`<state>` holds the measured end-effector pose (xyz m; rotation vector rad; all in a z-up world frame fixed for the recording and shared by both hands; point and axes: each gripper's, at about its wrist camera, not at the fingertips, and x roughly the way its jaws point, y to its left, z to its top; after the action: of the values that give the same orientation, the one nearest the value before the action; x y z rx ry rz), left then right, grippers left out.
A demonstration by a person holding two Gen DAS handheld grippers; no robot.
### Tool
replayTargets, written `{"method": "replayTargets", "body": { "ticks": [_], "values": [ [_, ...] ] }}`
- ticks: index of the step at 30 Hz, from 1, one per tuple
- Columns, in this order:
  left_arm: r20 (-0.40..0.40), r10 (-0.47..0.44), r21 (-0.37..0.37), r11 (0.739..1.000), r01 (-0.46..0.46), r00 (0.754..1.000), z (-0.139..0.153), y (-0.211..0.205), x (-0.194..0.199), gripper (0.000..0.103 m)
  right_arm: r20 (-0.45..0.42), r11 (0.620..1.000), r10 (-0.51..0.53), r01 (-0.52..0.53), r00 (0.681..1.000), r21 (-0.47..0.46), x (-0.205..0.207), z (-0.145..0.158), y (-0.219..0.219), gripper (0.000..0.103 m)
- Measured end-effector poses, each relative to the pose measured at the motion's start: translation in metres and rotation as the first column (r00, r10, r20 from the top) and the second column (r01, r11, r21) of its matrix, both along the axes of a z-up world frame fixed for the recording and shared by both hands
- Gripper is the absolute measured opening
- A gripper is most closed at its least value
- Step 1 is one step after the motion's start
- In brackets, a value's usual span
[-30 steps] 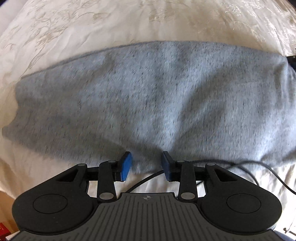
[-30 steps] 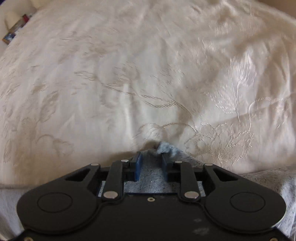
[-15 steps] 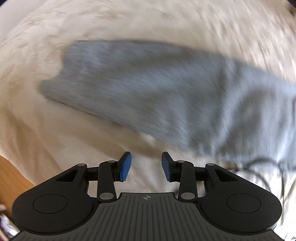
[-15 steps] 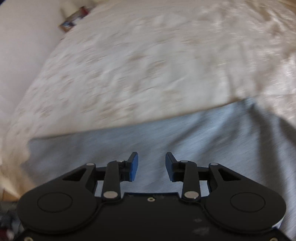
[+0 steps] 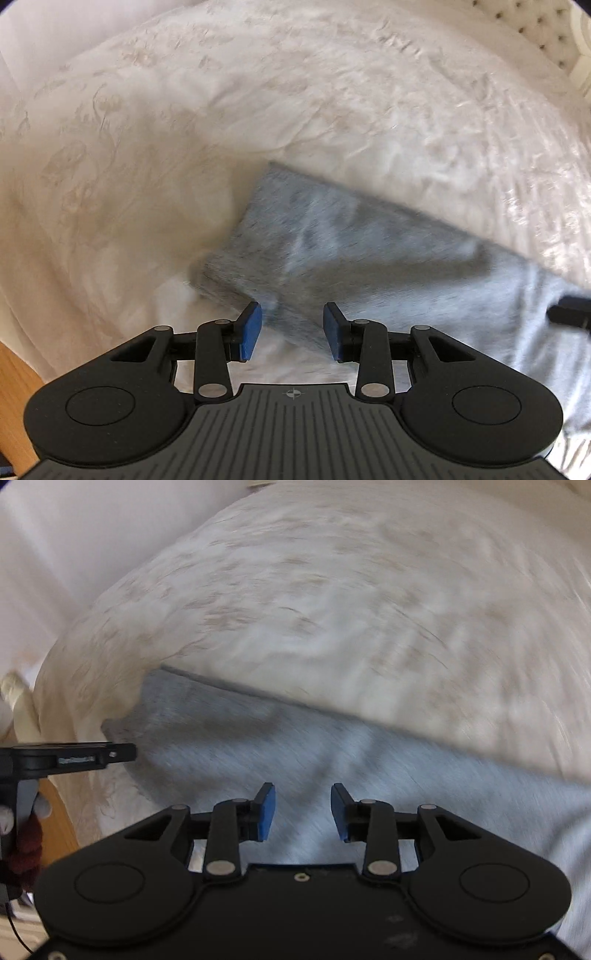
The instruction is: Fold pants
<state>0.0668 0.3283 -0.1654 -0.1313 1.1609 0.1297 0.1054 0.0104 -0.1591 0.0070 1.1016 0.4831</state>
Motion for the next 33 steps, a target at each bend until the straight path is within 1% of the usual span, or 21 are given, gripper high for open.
{"method": "replayTargets", "body": {
  "ticks": [1,2,3,5,8,10,14,17,19,22,23,24,25,26,28,29,30,32,33],
  "values": [
    [-0.039,-0.003,0.013,1.000,0.003,0.999,-0.007,0.003,0.002,0.037,0.012,1.000,0.029,-0.029,1.000,-0.010,0.007,0.002,0.013,0.036],
    [-0.070,-0.009,0.010,1.000,0.010,0.997,-0.014,0.004,0.002,0.039,0.022,0.998,0.056,-0.055,0.998,-0.019,0.018,0.003,0.029,0.036],
    [-0.085,-0.018,-0.014,1.000,0.017,0.996,-0.021,0.009,0.003,0.039,0.030,0.996,0.082,-0.081,0.996,-0.024,0.025,0.004,0.038,0.036],
    [-0.075,-0.020,-0.050,0.999,0.016,0.997,-0.025,0.016,0.003,0.040,0.048,0.989,0.144,-0.143,0.988,-0.037,0.040,0.001,0.060,0.035],
    [-0.064,-0.010,-0.089,0.996,0.004,0.998,-0.024,0.023,0.001,0.041,0.066,0.965,0.258,-0.253,0.964,-0.073,0.057,-0.003,0.096,0.035],
    [-0.058,-0.002,-0.107,0.994,-0.004,0.998,-0.027,0.026,0.001,0.042,0.059,0.948,0.314,-0.309,0.948,-0.079,0.067,-0.008,0.116,0.035],
    [-0.047,-0.004,-0.120,0.993,-0.001,0.999,-0.027,0.027,0.000,0.042,0.027,0.906,0.415,-0.410,0.909,-0.103,0.087,-0.026,0.151,0.035],
    [-0.041,-0.006,-0.129,0.992,0.000,0.999,-0.028,0.028,0.001,0.042,-0.003,0.875,0.472,-0.469,0.882,-0.117,0.100,-0.041,0.166,0.035],
    [-0.037,-0.007,-0.135,0.991,0.002,0.999,-0.027,0.029,0.000,0.042,-0.032,0.851,0.513,-0.513,0.858,-0.114,0.107,-0.049,0.170,0.035],
    [-0.030,-0.004,-0.139,0.990,0.000,1.000,-0.026,0.030,-0.002,0.042,-0.045,0.817,0.565,-0.566,0.824,-0.108,0.112,-0.051,0.177,0.035],
    [-0.028,-0.004,-0.138,0.990,0.000,1.000,-0.026,0.029,-0.002,0.042,-0.049,0.809,0.576,-0.578,0.816,-0.108,0.113,-0.051,0.178,0.033],
    [-0.025,-0.003,-0.135,0.991,-0.001,1.000,-0.026,0.029,-0.002,0.042,-0.052,0.803,0.585,-0.587,0.810,-0.104,0.112,-0.051,0.180,0.024],
    [-0.022,-0.002,-0.132,0.991,-0.001,1.000,-0.026,0.028,-0.003,0.042,-0.056,0.799,0.591,-0.593,0.805,-0.099,0.112,-0.052,0.181,0.017],
    [-0.020,-0.001,-0.130,0.992,-0.001,1.000,-0.025,0.028,-0.005,0.042,-0.055,0.795,0.594,-0.596,0.802,-0.109,0.111,-0.050,0.180,0.007],
    [-0.015,0.001,-0.126,0.992,-0.003,1.000,-0.023,0.027,-0.006,0.042,-0.045,0.785,0.609,-0.609,0.792,-0.112,0.109,-0.043,0.178,0.004],
    [-0.009,0.002,-0.127,0.992,-0.004,1.000,-0.020,0.027,-0.007,0.042,-0.031,0.778,0.618,-0.617,0.785,-0.118,0.106,-0.037,0.177,0.004],
    [0.003,0.005,-0.130,0.992,-0.004,1.000,-0.016,0.028,-0.009,0.043,0.001,0.773,0.626,-0.620,0.780,-0.139,0.103,-0.031,0.177,0.003],
    [0.032,0.010,-0.136,0.991,-0.005,0.999,-0.009,0.030,-0.012,0.044,0.049,0.777,0.621,-0.606,0.783,-0.169,0.104,-0.023,0.180,0.003],
    [0.039,0.013,-0.139,0.990,-0.007,0.999,-0.007,0.030,-0.012,0.046,0.059,0.786,0.609,-0.590,0.791,-0.185,0.106,-0.023,0.180,0.003]
  ]
}}
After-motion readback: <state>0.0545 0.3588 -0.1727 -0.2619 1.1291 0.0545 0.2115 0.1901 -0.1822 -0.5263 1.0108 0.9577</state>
